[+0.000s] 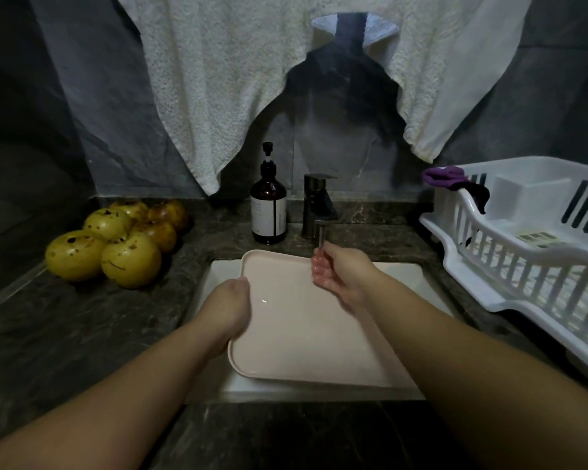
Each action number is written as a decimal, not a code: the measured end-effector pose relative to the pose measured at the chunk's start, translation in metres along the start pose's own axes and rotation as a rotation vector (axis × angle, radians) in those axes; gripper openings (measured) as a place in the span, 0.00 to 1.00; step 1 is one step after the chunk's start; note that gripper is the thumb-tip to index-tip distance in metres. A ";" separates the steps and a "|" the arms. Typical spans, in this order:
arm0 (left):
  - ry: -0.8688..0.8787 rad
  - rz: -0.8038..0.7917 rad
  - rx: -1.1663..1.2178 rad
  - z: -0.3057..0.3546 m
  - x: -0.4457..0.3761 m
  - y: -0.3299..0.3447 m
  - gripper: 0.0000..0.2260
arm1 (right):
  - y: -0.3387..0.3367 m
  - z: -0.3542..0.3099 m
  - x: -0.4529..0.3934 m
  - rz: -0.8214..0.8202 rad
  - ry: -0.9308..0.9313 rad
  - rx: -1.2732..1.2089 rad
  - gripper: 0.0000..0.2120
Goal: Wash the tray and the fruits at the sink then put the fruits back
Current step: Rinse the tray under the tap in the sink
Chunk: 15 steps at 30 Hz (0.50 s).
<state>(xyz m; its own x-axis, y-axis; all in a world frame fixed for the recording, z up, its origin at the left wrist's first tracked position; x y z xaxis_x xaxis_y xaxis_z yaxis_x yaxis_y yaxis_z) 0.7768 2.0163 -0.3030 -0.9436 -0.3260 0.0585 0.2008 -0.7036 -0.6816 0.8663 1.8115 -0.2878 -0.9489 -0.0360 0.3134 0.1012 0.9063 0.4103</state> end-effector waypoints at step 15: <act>0.013 0.009 0.031 -0.005 -0.014 0.006 0.20 | 0.044 -0.007 -0.021 -0.021 -0.055 0.131 0.14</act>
<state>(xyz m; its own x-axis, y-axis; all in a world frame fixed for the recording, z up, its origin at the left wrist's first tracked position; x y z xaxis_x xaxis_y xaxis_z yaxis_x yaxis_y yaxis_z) 0.7899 2.0193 -0.3117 -0.9450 -0.3242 0.0427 0.2172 -0.7199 -0.6592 0.8932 1.8492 -0.2705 -0.9657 -0.0357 0.2571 0.0447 0.9529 0.3001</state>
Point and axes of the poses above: each hand's wrist, its own x-axis away from the middle knuckle, its own y-axis out of the palm, z = x × y, the point moved 1 cm from there along -x, towards the middle knuckle, and after that the axes turned 12 degrees about -x, right-handed, at the moved point
